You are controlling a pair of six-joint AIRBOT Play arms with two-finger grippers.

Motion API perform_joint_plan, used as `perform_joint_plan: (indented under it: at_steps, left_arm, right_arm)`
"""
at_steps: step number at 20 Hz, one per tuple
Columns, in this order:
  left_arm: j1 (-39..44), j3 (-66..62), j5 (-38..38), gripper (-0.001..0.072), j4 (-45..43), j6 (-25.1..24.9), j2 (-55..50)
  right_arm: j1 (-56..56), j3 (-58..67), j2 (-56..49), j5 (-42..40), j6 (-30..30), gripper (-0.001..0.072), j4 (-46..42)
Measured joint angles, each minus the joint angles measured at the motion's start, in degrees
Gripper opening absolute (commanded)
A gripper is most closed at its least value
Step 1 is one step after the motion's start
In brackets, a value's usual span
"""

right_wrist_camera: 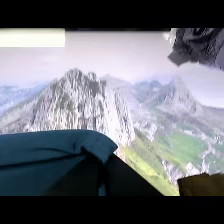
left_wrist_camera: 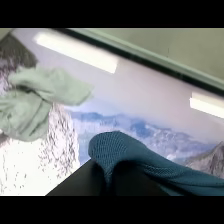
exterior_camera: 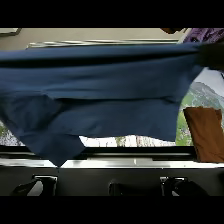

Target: Fold the clothes and pants, and hang the long-sleeved shirts on hangers.

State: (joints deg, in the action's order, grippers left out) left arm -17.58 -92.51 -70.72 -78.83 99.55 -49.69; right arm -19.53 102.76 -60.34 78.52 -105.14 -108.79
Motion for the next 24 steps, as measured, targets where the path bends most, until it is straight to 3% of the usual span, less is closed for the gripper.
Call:
perform_joint_plan:
  at_steps: [5, 11, 12, 14, 16, 18, 19, 24]
  left_arm:
    - [2.67, 7.28, 1.97, 0.0016, 0.76, -2.19, -19.78]
    - [4.94, 9.07, 9.31, 0.0021, 1.99, -2.78, -42.36]
    - [5.09, 9.07, 10.12, 0.0040, 2.29, -2.80, -44.54]
    - [5.09, 8.81, 10.95, 0.0200, 2.51, -2.95, -47.19]
    - [4.35, 7.58, 9.99, 0.0342, 2.82, -3.28, -48.17]
    - [2.51, 6.21, 6.82, 0.0379, 2.86, -5.60, -47.76]
    - [1.09, 5.90, 5.16, 0.0472, 3.37, -6.71, -46.93]
    - [-8.52, 11.17, 0.79, 0.0477, 7.89, -10.71, -39.41]
  right_arm:
    - [0.81, 0.00, -22.82, -2.73, -2.21, 0.0032, 6.82]
    - [7.65, 0.02, -43.65, -12.07, -0.66, 0.0038, 33.70]
    - [8.41, 0.02, -45.27, -13.07, -0.28, 0.0095, 36.54]
    - [9.55, 0.09, -47.25, -14.53, 0.33, 0.0289, 40.94]
    - [11.23, 0.15, -47.76, -14.10, 2.54, 0.0381, 44.83]
    - [14.69, 0.20, -46.73, -10.97, 7.54, 0.0381, 49.42]
    - [16.90, 0.20, -45.94, -8.63, 10.25, 0.0380, 51.08]
    - [31.89, -4.26, -41.18, 5.77, 23.74, 0.0379, 56.46]
